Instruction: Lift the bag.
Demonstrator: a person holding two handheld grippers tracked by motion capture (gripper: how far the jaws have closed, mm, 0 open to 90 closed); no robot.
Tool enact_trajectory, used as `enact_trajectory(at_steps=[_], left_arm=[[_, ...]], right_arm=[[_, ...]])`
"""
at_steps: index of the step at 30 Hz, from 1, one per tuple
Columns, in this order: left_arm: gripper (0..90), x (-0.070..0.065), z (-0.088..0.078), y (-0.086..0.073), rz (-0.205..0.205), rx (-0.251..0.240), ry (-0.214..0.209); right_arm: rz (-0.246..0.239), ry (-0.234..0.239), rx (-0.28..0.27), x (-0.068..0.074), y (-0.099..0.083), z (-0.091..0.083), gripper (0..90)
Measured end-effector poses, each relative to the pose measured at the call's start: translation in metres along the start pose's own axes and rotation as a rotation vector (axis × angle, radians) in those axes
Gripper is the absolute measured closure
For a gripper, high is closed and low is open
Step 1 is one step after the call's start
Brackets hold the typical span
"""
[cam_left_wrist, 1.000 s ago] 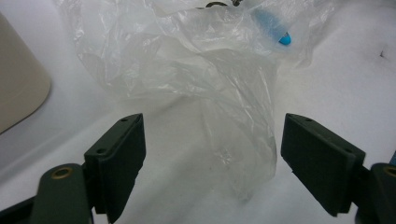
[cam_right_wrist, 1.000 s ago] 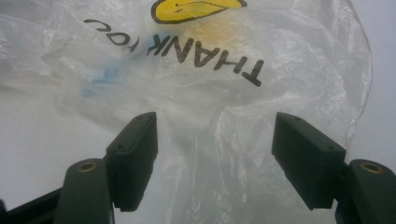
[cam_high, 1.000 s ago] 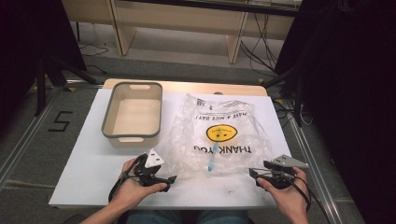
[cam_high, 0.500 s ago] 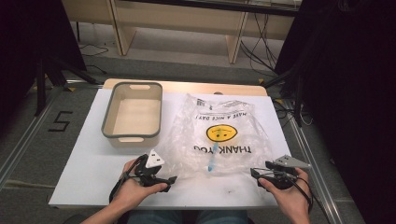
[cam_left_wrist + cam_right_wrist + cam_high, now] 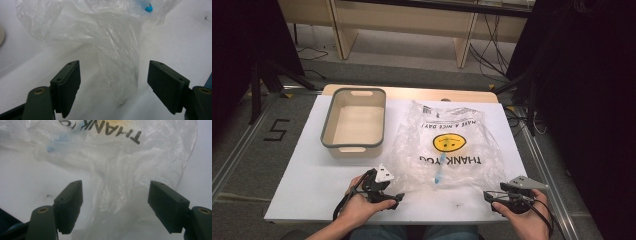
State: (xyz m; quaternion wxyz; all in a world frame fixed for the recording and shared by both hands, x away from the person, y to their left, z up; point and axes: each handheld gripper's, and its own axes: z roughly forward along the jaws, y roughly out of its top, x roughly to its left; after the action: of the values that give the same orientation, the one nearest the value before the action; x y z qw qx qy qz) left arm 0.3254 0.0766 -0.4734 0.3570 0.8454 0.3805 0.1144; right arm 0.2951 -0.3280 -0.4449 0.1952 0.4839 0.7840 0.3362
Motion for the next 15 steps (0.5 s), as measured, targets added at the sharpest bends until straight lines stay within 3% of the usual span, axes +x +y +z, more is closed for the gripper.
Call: enact_trajectory(at_steps=[7,13,15], left_arm=[[32.5,0.000,0.004,-0.004,0.000,0.037,-0.009],[47.2,-0.004,0.012,-0.004,0.060,0.059,-0.057],[51.5,-0.005,0.013,-0.003,0.086,0.061,-0.039]], right_arm=[[-0.029,0.016,0.105,0.004,-0.010,0.005,31.8],[-0.057,0.025,0.174,0.006,-0.015,0.014,37.3],[-0.062,0.019,0.181,0.006,-0.014,0.015,39.7]])
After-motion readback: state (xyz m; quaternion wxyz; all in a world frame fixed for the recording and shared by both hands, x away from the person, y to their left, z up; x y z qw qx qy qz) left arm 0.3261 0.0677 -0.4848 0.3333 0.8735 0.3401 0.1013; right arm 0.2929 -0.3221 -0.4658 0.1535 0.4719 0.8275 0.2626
